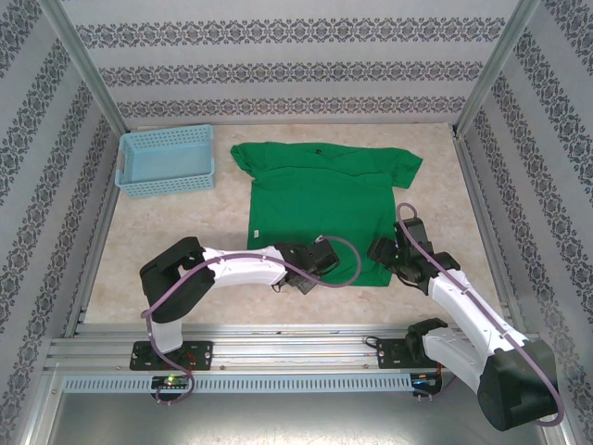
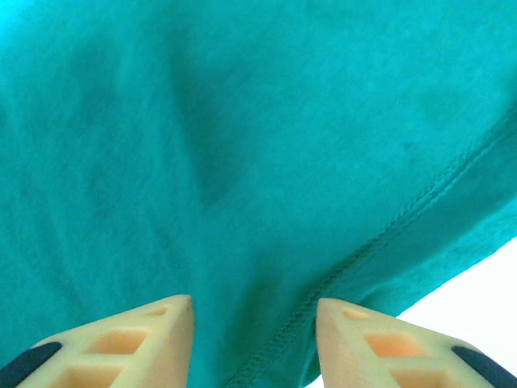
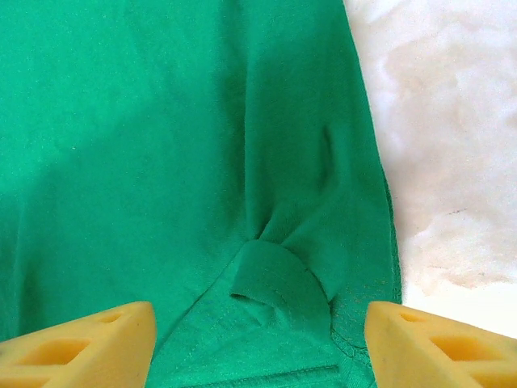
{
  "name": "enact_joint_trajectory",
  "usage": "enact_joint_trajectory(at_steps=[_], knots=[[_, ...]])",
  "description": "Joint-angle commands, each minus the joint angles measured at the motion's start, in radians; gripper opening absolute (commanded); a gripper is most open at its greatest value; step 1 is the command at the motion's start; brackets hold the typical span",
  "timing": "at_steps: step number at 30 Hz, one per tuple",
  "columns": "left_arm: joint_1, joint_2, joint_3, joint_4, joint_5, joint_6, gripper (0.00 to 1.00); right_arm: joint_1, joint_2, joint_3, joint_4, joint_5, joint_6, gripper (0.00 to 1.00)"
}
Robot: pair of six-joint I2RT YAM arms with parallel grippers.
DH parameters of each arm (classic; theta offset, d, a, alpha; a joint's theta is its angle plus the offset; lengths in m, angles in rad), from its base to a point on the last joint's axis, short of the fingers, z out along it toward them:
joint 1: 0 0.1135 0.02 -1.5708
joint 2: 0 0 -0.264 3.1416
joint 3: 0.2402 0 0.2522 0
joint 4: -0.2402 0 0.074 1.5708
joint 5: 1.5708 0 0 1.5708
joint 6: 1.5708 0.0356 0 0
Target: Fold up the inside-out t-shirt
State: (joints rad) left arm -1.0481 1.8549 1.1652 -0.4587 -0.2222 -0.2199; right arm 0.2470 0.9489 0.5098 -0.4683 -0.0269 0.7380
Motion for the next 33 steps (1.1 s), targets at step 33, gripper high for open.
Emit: enact_joint_trajectory(at_steps=[33], knots=[[-0.006,-0.011,-0.022,0.005,0.051,0.055,0.51,0.017,-0.034,0.004,-0.048,0.033,0.017,0.7]])
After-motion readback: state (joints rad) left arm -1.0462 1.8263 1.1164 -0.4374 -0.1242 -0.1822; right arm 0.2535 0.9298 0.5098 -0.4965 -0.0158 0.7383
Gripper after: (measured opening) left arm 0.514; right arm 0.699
